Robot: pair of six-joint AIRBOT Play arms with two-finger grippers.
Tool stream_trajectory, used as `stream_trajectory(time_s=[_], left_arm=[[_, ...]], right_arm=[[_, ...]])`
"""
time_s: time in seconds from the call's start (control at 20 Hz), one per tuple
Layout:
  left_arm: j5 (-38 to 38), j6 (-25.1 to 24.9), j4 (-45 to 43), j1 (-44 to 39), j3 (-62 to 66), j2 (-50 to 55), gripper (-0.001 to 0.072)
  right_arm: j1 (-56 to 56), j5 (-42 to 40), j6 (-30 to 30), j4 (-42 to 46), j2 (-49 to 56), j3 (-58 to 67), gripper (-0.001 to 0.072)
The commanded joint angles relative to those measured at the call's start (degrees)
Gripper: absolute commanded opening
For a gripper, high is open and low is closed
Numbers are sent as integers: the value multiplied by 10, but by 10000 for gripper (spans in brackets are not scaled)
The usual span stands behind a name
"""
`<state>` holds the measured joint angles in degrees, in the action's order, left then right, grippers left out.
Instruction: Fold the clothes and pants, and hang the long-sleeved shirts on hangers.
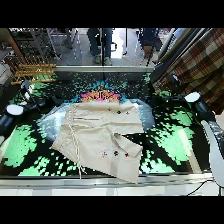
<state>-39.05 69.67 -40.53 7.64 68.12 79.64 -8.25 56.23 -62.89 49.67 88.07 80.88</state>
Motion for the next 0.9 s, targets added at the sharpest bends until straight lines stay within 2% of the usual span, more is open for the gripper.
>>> stream_trajectory(time_s=[0.0,0.05,0.1,0.15,0.2,0.3,0.35,0.45,0.65,0.85], left_arm=[[-195,61,-119,67,79,41,641],[-252,95,-186,83,79,36,555],[-312,120,-254,96,76,33,541],[-366,125,-304,104,67,28,542],[-392,109,-316,114,42,16,542],[-401,78,-270,133,-43,-28,543],[-400,60,-232,136,-89,-52,555],[-381,59,-208,130,-141,-86,555],[-373,105,-220,108,-143,-96,555],[-373,89,-110,96,-133,-167,555]], right_arm=[[7,188,-62,119,2,-18,572],[20,209,-56,111,-19,-82,564],[37,203,-56,100,-45,-156,564],[53,188,-56,75,-75,-242,565],[63,176,-54,48,-106,-318,565],[64,168,-44,5,-172,-442,558],[63,170,-50,-2,-208,-486,519],[65,189,-77,-1,-263,-540,495],[65,187,-100,1,-288,-582,501],[65,136,-99,-2,-288,-581,539]])
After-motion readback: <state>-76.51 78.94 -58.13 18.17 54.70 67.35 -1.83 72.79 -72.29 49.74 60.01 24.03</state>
